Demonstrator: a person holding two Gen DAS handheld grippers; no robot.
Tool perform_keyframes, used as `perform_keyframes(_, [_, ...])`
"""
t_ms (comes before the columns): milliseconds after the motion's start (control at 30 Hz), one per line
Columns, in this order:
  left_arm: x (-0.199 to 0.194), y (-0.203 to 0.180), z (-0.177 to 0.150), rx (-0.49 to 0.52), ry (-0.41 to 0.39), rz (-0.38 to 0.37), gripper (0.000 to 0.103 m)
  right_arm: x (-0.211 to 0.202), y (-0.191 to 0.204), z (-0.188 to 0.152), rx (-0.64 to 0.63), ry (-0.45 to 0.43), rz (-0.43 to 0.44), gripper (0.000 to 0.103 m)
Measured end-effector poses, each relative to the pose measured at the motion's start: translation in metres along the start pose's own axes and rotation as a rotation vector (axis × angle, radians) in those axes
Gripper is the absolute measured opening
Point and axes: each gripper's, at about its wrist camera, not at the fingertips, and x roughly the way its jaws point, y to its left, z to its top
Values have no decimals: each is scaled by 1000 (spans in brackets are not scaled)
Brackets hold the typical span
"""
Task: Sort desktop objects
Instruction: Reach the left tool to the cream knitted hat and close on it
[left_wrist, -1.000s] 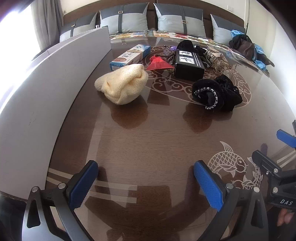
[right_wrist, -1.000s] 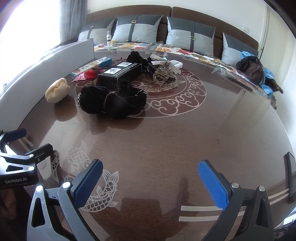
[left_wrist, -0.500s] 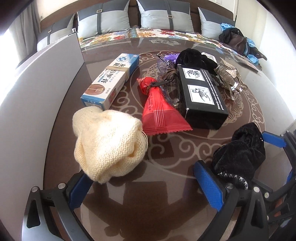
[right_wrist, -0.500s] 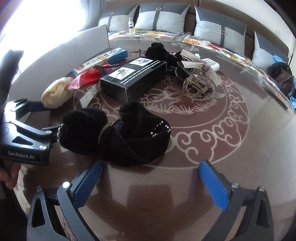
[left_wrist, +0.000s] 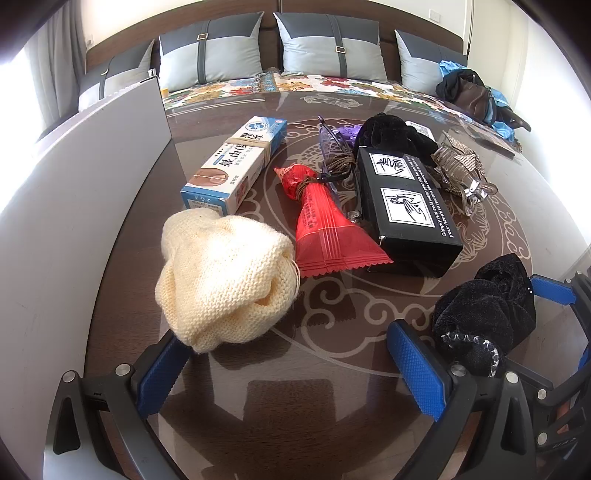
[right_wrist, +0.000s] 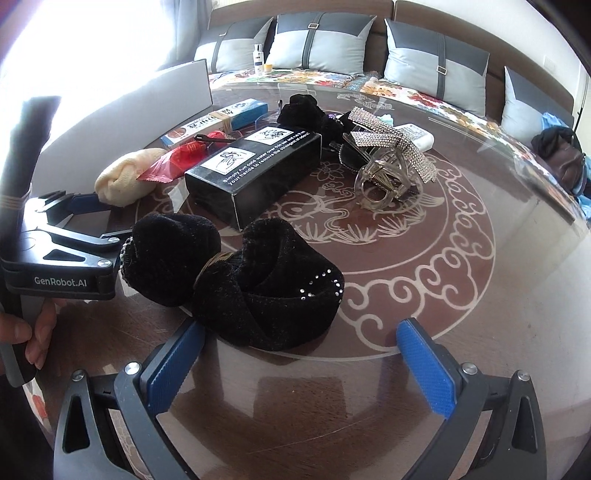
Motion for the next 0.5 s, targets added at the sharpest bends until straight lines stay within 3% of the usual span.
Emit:
perform_keyframes(233, [-2, 0, -2, -4, 1, 7, 103, 0, 0, 0, 0, 0, 0, 103])
perform_keyframes(433, [-26, 1, -32, 16, 28, -5, 103, 1, -1, 0, -1, 0, 0, 103])
perform_keyframes(500, [-35, 7, -38, -19, 47, -1, 103, 1, -1, 1, -1, 0, 0, 103])
